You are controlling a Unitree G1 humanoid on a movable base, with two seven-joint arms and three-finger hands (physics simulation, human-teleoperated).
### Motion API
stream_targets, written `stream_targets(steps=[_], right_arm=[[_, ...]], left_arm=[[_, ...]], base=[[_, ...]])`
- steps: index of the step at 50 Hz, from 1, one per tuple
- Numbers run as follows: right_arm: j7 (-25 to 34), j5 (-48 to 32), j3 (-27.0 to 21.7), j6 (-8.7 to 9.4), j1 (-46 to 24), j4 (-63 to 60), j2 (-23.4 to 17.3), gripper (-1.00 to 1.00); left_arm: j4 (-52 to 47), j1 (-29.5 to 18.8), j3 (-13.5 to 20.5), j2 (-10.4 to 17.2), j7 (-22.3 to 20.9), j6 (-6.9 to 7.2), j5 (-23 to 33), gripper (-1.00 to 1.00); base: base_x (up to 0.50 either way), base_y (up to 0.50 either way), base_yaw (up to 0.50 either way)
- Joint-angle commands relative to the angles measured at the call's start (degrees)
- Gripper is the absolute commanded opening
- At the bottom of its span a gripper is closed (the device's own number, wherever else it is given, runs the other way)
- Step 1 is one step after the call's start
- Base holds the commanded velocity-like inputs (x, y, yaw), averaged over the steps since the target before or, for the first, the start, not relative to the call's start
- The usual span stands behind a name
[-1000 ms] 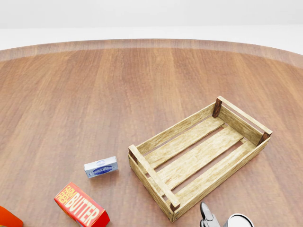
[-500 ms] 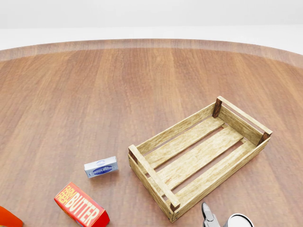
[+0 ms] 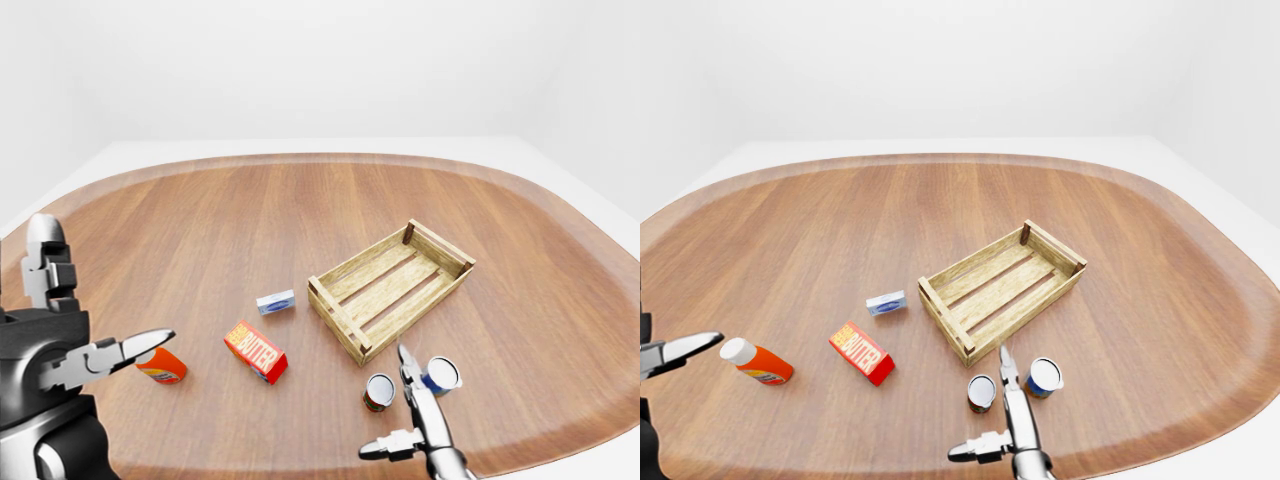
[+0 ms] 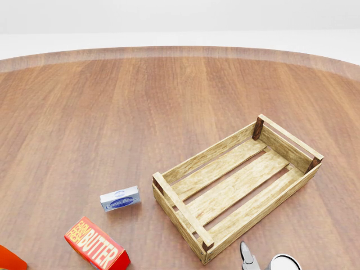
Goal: Pick up the tomato sauce, and put it in the wooden tray.
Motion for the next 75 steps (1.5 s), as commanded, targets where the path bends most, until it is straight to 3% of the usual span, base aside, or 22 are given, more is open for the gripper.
stream_targets(steps=[1,75], right_arm=[[-0.59,-0.56,0.08,0.0,-0.49,1.04,-0.01,1.0],[0.76,-1.08,-1.48,0.0,-4.38,7.9,1.45,1.0]], left_arm=[[-0.12,0.06,0.22,-0.01,-0.03,0.0,-0.18,0.92],[-0.01,0.19,-0.5,-0.33,-0.27,0.0,0.57,0.92]], base=[[0.0,0.0,0.0],[0.0,0.0,0.0]])
